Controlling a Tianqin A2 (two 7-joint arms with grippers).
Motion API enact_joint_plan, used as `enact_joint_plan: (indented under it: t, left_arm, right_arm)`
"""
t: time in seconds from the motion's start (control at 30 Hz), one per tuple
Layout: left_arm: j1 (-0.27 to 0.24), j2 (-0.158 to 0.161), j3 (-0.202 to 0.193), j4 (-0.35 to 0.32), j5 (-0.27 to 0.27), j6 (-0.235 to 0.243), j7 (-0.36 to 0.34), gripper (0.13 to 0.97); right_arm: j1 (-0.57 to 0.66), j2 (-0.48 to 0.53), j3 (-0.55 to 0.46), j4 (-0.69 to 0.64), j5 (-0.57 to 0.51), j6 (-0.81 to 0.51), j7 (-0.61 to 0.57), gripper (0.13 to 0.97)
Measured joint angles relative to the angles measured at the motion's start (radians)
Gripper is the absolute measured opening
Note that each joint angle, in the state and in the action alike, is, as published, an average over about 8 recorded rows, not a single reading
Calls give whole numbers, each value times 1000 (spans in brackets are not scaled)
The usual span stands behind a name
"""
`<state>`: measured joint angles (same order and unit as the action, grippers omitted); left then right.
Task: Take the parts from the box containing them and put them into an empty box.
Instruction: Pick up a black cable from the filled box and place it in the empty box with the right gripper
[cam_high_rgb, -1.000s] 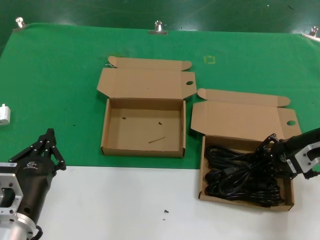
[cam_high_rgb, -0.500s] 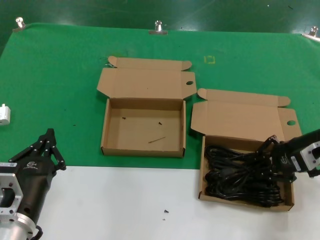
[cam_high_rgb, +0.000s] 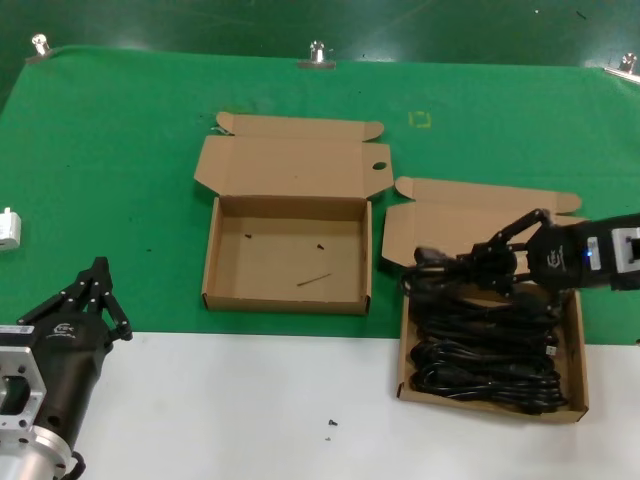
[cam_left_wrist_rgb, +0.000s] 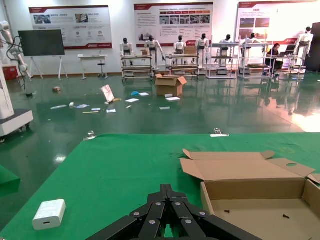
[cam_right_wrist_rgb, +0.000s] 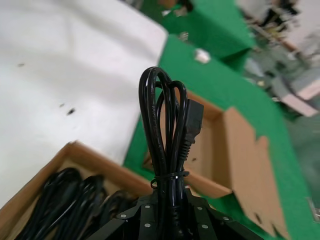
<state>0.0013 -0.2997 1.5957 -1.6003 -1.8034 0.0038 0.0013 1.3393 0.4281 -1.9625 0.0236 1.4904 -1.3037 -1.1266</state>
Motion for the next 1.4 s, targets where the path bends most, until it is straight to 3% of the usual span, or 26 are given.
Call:
enact_joint_plan:
  t: [0.6, 1.4]
  left_arm:
    - [0, 0, 0, 0, 0, 0, 0, 139]
    - [0, 0, 0, 0, 0, 0, 0, 139]
  right_arm:
    - [-47, 61, 57, -13, 53, 64, -87, 229]
    - [-72, -83, 73, -15, 65, 106, -178, 225]
